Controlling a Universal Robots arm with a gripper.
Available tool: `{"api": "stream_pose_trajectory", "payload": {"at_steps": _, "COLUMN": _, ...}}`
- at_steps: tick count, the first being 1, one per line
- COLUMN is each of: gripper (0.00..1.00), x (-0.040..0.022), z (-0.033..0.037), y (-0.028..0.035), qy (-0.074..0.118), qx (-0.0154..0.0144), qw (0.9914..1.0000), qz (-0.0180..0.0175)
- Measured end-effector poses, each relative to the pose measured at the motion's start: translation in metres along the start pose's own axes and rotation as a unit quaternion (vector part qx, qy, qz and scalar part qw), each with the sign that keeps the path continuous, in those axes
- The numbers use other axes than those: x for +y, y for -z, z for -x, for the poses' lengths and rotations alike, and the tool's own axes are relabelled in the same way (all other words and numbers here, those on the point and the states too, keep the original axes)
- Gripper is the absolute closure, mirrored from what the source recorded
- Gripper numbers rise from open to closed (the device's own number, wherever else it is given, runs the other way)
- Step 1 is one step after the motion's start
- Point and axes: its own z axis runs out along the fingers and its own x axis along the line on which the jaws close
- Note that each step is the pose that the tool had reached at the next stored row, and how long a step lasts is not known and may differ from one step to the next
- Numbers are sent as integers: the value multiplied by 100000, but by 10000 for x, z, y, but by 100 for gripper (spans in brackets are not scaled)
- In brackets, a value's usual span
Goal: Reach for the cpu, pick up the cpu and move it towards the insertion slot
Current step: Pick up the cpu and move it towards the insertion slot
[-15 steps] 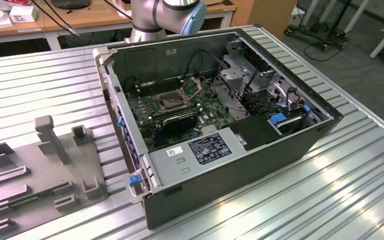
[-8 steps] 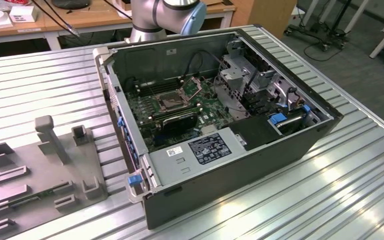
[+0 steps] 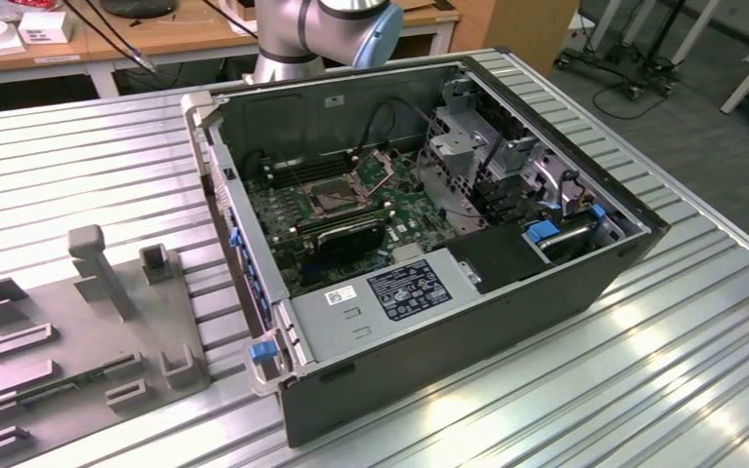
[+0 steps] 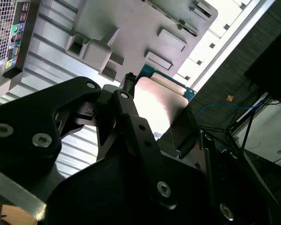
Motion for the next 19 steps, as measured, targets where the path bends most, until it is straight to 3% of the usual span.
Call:
{"api": "stream_pose_trajectory", "payload": {"at_steps": 10, "gripper": 45, "x": 0, "z": 23, "y": 3, "qy": -1, "qx": -4, "qw": 100000, "qz": 3}}
{"api": "stream_pose_trajectory", "payload": {"at_steps": 19, "gripper": 45, "x": 2, "z": 23, "y": 56, "qy": -1, "qx": -1, "qw": 100000, "qz": 1}}
